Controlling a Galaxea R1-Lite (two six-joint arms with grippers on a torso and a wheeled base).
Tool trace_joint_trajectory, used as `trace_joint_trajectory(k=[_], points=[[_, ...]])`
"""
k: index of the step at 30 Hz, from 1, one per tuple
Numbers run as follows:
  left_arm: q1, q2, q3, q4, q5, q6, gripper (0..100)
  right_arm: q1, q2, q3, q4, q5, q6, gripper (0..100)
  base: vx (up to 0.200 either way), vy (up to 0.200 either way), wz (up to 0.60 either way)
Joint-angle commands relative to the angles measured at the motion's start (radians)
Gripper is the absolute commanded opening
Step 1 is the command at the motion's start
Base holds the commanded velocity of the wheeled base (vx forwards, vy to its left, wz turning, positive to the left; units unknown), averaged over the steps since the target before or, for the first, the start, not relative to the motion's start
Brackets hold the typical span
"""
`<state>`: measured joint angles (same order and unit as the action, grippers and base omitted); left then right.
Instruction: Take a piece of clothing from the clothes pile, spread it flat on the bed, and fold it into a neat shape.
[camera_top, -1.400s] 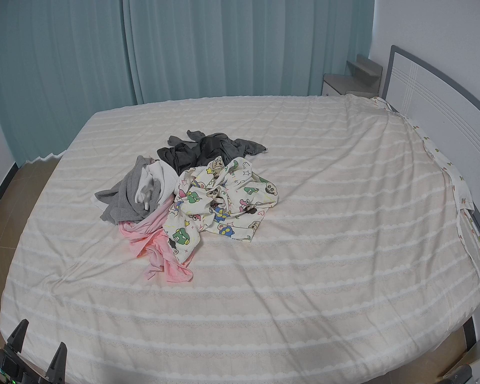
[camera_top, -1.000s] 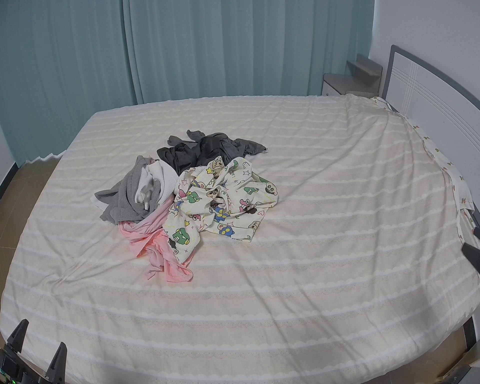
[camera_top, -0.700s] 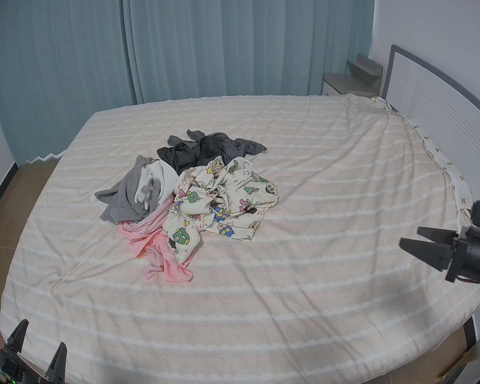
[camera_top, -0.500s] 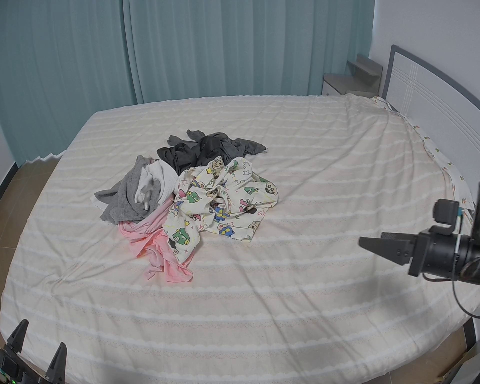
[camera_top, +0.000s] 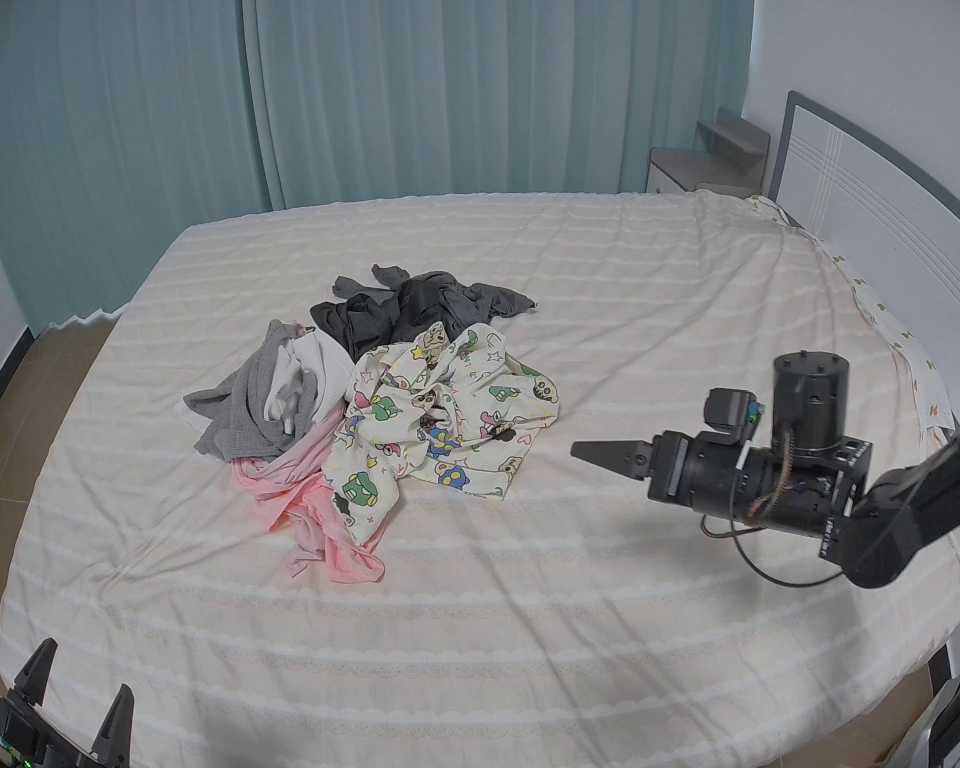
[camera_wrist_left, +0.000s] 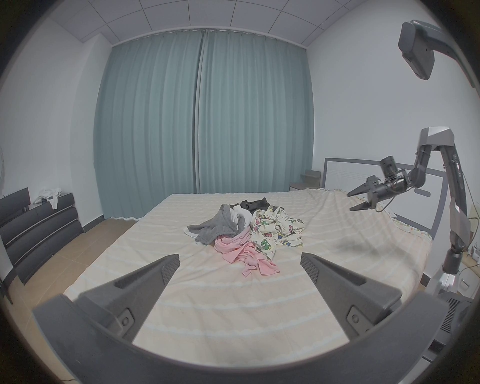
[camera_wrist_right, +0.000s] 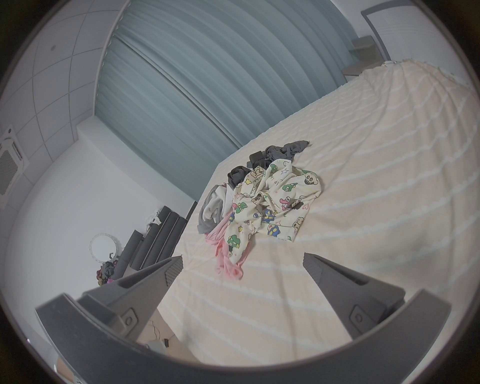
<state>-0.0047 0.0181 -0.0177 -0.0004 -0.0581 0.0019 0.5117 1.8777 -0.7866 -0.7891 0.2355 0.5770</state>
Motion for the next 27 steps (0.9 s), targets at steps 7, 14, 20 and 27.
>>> trace_joint_trajectory(k=[7,14,20,27], points=[[0.0,-0.012,0.015,0.0,0.0,-0.002,100,0.041,0.462,-0.385,0.018,-0.122,0.084,100,0.0,0.0,0.0],[0.0,-0.012,0.015,0.0,0.0,-0.002,100,0.053,0.595,-0.526,0.024,-0.139,0.083,100,0.0,0.0,0.0],[0.0,-0.012,0.015,0.0,0.001,-0.008,100,0.064,0.664,-0.694,0.119,-0.17,0.081,100,0.0,0.0,0.0],[0.0,-0.012,0.015,0.0,0.003,-0.007,100,0.062,0.762,-0.876,0.197,-0.237,0.08,100,0.0,0.0,0.0]])
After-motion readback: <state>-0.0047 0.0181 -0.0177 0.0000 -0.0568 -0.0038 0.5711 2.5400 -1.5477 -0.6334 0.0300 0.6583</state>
